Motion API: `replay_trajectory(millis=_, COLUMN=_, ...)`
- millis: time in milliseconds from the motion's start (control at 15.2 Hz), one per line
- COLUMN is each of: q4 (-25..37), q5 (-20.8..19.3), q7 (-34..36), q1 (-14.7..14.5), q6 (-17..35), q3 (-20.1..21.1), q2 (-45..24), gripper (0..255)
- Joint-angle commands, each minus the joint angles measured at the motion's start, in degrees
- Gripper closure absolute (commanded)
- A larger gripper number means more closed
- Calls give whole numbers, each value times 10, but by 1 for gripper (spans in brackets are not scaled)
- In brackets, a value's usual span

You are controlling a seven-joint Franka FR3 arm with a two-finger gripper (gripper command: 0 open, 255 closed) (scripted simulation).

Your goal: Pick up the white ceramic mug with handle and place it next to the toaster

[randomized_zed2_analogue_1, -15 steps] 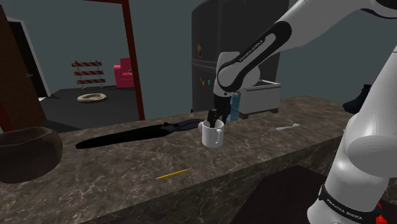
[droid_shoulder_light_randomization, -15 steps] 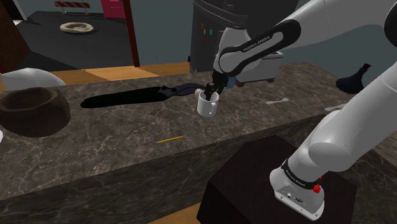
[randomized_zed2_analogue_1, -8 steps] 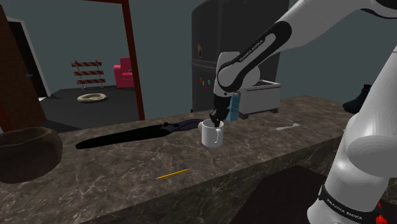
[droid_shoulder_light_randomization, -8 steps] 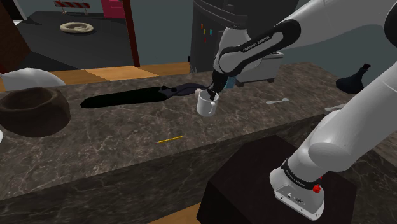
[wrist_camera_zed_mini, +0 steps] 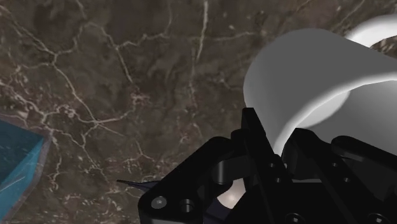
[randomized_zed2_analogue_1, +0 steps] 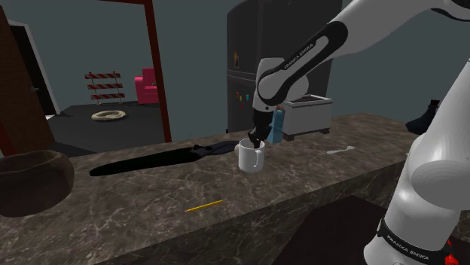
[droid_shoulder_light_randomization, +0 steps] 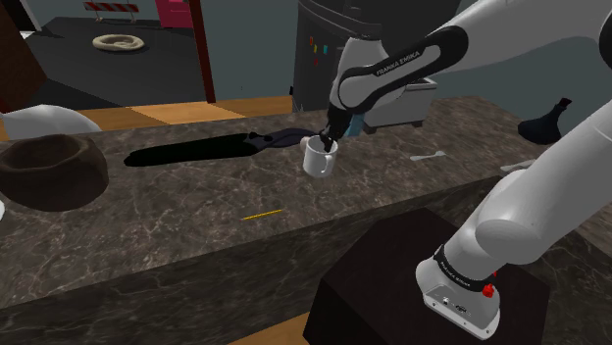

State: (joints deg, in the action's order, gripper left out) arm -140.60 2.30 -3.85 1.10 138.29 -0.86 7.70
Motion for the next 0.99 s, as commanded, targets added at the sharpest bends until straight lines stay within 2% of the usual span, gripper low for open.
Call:
replay_trajectory(millis=0, q4=6, q5=-1, q7=0, q1=1, q6=-16, q3=0, q2=10, gripper=255)
replay_trajectory(millis=924, q4=66, q5=-5, q7=5, q1=2, q6=-131, q3=0, q2=65, gripper=255)
